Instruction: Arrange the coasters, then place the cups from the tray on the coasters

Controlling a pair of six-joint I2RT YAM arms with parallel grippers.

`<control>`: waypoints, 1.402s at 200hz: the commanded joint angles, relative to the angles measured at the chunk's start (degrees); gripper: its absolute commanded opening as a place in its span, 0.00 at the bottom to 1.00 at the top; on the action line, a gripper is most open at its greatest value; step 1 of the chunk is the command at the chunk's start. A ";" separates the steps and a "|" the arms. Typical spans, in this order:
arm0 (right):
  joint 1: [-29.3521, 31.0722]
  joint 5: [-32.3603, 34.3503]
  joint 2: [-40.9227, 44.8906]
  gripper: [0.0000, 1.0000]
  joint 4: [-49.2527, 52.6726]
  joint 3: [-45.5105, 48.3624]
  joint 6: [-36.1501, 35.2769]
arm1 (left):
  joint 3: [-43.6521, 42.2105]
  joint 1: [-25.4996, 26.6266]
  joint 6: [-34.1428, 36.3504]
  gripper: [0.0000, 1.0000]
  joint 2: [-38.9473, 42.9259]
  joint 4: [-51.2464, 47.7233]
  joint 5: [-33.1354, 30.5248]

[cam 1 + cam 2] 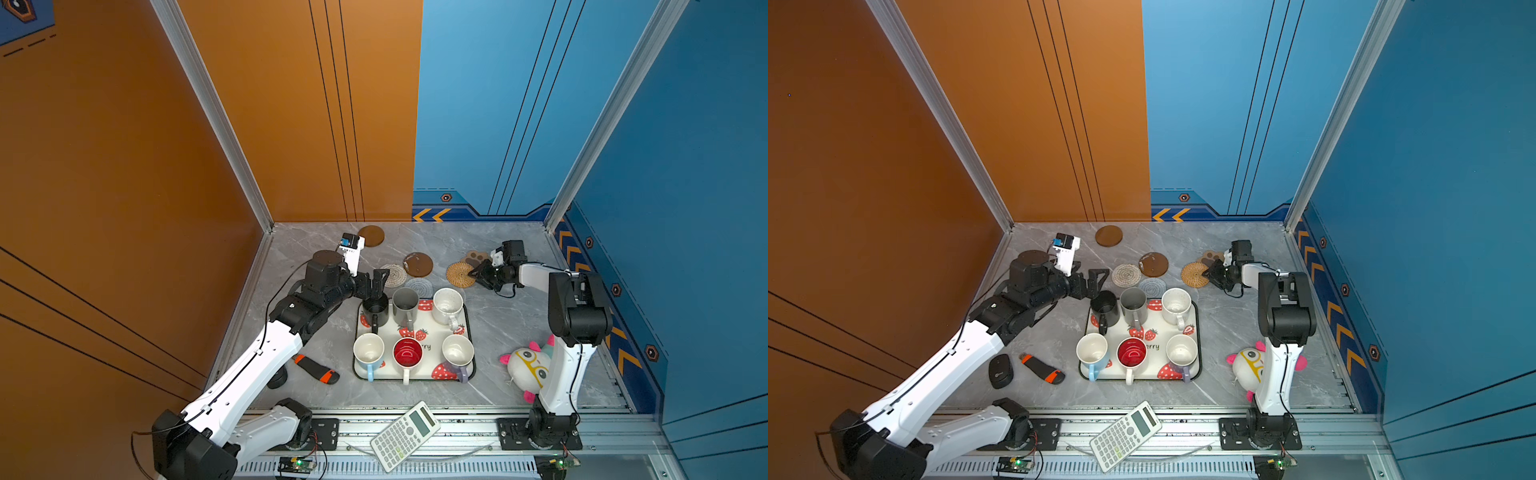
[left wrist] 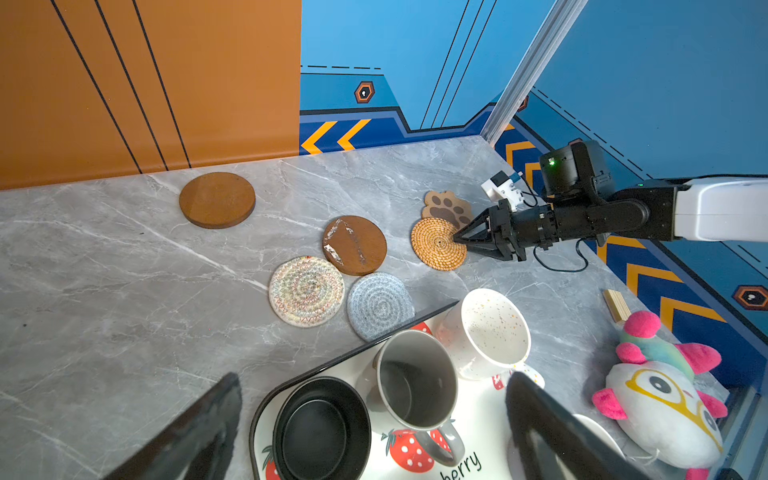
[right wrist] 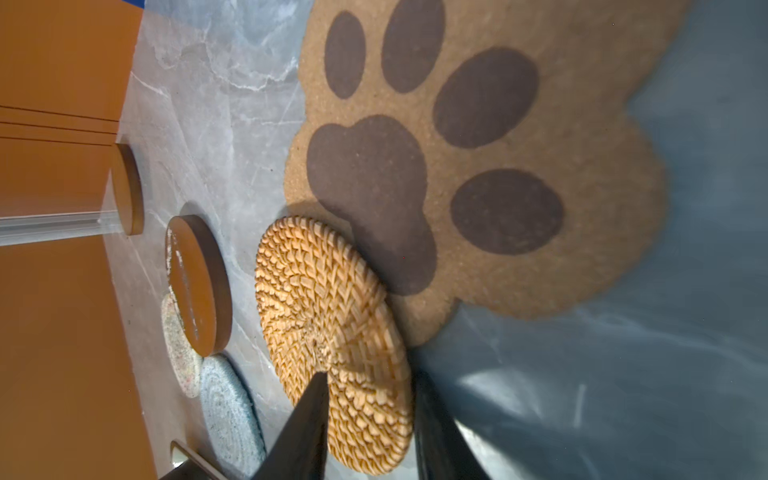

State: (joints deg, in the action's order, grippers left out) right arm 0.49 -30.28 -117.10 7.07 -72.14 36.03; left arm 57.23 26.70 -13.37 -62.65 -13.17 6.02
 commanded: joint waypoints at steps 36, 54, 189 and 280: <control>1.87 -1.01 -1.29 0.14 -1.01 -1.15 1.81 | 1.39 0.67 0.67 1.00 0.87 -0.87 -1.19; 2.41 -1.00 -3.46 0.12 -0.91 -2.72 2.21 | 1.39 0.69 0.88 1.00 0.91 -1.07 -1.23; 4.16 -0.31 -10.99 0.05 -0.89 -15.66 6.42 | 1.21 0.63 2.20 1.00 1.31 -2.16 -2.57; 3.81 0.73 -13.94 0.17 6.08 -22.16 4.79 | 1.21 0.71 2.51 0.99 1.39 -2.57 -2.95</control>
State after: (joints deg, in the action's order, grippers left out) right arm 4.19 -31.27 -130.15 8.56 -93.10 42.00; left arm 57.23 26.70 -11.81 -62.15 -15.09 3.86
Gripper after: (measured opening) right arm 0.122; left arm 0.995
